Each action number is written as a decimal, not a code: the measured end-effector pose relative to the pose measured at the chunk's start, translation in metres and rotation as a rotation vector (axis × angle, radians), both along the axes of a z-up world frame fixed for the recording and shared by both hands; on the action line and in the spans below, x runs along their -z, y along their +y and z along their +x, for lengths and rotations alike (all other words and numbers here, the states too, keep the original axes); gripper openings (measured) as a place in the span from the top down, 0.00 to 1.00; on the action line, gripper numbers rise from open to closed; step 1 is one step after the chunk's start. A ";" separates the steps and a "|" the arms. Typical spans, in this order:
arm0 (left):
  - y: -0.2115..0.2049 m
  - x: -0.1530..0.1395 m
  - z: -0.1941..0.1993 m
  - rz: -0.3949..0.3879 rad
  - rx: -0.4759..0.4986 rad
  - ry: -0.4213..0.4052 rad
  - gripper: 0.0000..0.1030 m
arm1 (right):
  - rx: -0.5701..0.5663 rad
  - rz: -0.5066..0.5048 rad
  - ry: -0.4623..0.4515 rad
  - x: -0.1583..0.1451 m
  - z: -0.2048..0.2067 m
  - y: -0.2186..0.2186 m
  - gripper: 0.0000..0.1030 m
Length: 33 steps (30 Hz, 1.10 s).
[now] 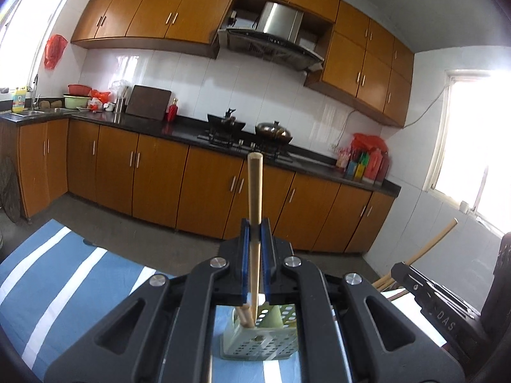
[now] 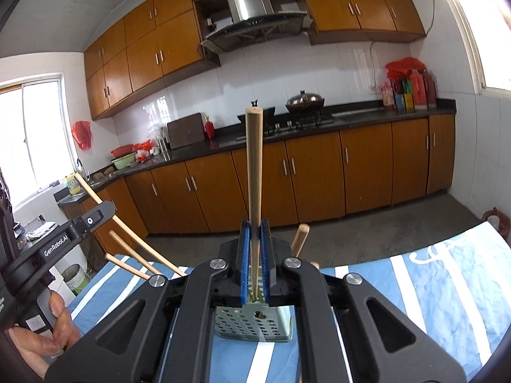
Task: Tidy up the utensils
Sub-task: 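Lower both chopsticks into the green holder and open both grippers, then move both open tools back down to the chopsticks on the cloth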
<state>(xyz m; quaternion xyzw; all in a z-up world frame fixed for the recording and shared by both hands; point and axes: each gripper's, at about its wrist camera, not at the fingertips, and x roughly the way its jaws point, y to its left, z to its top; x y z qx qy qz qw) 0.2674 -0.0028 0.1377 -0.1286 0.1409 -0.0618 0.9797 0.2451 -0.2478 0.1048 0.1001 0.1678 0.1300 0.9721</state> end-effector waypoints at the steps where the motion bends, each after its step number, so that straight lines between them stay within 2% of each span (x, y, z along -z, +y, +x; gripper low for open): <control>1: 0.002 0.004 0.001 0.001 0.002 0.006 0.92 | -0.002 -0.003 0.006 0.001 0.001 0.003 0.93; 6: 0.003 0.010 0.005 0.004 0.017 0.039 0.90 | -0.016 -0.004 0.038 0.007 0.003 0.006 0.92; 14: 0.007 0.001 -0.006 0.009 0.012 0.032 0.89 | 0.006 0.003 0.011 -0.005 -0.009 -0.003 0.92; 19: 0.019 -0.008 -0.032 0.009 0.004 0.013 0.85 | 0.034 0.005 -0.034 -0.017 -0.035 -0.020 0.92; 23: 0.036 -0.003 -0.065 0.025 0.001 0.008 0.81 | 0.072 -0.011 -0.022 -0.010 -0.055 -0.040 0.92; 26: 0.047 0.014 -0.081 0.055 -0.001 0.034 0.78 | 0.096 -0.030 0.060 0.016 -0.062 -0.055 0.92; 28: 0.055 0.035 -0.085 0.098 -0.010 0.085 0.78 | 0.102 -0.030 0.136 0.038 -0.060 -0.062 0.92; 30: 0.060 0.059 -0.085 0.129 -0.014 0.146 0.78 | 0.093 -0.019 0.254 0.072 -0.052 -0.066 0.92; 33: 0.067 0.093 -0.080 0.142 -0.017 0.253 0.78 | 0.064 -0.013 0.385 0.116 -0.041 -0.059 0.92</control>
